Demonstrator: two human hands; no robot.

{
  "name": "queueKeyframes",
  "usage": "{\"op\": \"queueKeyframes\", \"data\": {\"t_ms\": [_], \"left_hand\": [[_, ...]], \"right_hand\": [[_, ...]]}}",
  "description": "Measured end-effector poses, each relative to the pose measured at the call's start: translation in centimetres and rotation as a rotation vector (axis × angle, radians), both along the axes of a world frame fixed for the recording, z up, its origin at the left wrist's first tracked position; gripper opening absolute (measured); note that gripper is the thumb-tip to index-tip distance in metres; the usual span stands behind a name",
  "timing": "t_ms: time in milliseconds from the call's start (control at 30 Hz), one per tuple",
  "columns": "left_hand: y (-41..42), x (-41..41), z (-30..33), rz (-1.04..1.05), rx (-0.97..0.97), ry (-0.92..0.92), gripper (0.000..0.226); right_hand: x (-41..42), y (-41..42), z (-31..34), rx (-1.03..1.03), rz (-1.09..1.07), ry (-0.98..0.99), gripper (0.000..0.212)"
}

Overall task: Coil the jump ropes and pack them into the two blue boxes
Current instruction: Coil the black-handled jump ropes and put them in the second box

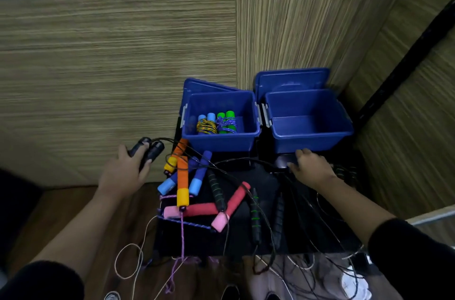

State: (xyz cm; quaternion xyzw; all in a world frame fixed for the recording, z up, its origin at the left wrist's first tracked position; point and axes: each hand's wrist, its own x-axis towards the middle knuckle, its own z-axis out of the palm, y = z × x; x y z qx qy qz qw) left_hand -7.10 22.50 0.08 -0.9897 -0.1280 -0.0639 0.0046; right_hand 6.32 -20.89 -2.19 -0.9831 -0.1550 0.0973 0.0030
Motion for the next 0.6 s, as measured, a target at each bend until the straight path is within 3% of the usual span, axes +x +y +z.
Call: {"op": "queueKeyframes", "data": {"t_ms": [367,600], "left_hand": [[0.6,-0.5,-1.3,0.027,-0.025,0.086,0.05],[1.2,-1.6,-1.2,0.091,-0.092,0.081,0.051]], "right_hand": [[2.2,13.8,-4.0,0.017,0.356,0.121,0.038],[2.6,18.2,-7.9,-0.159,0.36,0.227,0.049]]}}
